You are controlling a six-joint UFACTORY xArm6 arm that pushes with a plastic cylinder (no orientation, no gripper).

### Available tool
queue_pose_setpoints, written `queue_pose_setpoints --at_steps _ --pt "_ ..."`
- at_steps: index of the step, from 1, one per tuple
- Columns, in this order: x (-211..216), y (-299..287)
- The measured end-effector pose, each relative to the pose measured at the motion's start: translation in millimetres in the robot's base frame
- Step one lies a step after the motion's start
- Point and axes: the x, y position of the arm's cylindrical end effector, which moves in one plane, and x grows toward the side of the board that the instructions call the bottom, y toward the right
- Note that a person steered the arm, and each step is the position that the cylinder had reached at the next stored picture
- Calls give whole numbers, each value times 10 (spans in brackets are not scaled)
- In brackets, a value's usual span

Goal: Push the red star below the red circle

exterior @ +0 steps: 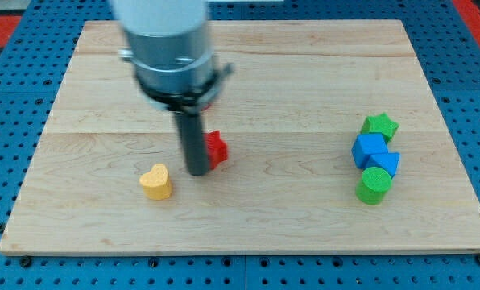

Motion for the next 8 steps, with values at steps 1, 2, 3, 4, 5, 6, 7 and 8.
queue_pose_setpoints --at_steps 1,2,3,4,5,6,7,8 --pt "-84 129" --pt "-249 115" --pt "-202 -209" --pt "-208 191" --pt "-472 430" --pt "-563 192" --pt "-423 -117" --pt "-410 105"
